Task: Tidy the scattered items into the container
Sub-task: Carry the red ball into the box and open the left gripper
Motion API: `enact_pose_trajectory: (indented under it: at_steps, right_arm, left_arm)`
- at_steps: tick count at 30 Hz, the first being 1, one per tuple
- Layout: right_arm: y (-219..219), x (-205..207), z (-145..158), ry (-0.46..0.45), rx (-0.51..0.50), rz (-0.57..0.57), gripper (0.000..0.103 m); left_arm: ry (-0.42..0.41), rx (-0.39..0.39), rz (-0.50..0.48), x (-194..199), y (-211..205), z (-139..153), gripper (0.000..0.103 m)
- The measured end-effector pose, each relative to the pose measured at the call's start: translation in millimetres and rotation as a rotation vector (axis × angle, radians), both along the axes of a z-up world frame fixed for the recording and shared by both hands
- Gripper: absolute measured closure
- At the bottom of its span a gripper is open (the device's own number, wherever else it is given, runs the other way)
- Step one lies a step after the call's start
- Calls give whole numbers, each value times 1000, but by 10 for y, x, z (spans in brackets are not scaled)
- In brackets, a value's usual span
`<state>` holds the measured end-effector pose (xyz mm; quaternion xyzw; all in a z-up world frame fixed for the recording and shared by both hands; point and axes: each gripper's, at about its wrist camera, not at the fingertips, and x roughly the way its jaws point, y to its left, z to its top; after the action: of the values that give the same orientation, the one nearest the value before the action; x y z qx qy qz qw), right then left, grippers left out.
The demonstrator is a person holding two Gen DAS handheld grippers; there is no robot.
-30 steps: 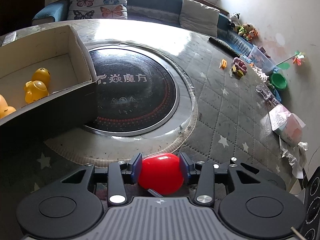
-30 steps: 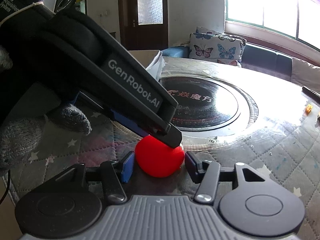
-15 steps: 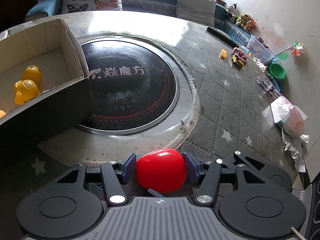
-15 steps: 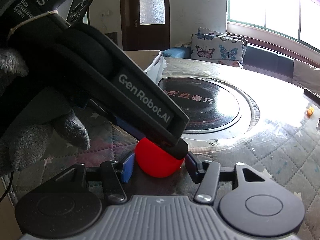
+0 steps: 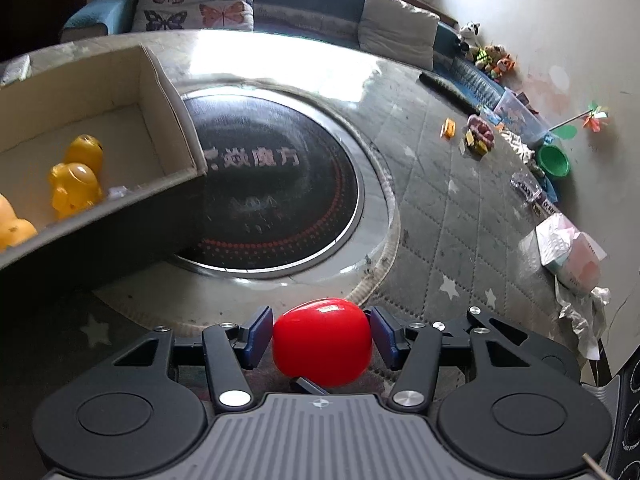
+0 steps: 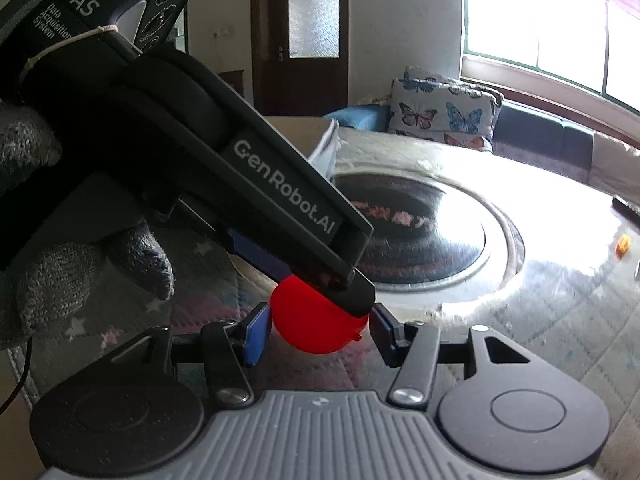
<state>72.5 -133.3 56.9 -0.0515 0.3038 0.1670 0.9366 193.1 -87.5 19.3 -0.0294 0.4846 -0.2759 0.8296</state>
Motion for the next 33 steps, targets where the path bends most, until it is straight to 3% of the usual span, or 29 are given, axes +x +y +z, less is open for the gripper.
enact_pose_trajectory:
  at_steps: [19, 24, 33]
  right_arm:
    - [481, 463, 554, -165, -13, 122, 49]
    - [652, 652, 595, -168, -7, 153, 49]
    - [888, 982, 444, -117, 0, 195, 49]
  left_arm:
    - [-178, 3, 128, 201, 585, 742, 46]
    - [-177, 2, 172, 350, 793, 786, 46]
    - [-125, -12, 241, 592, 1096, 601, 46]
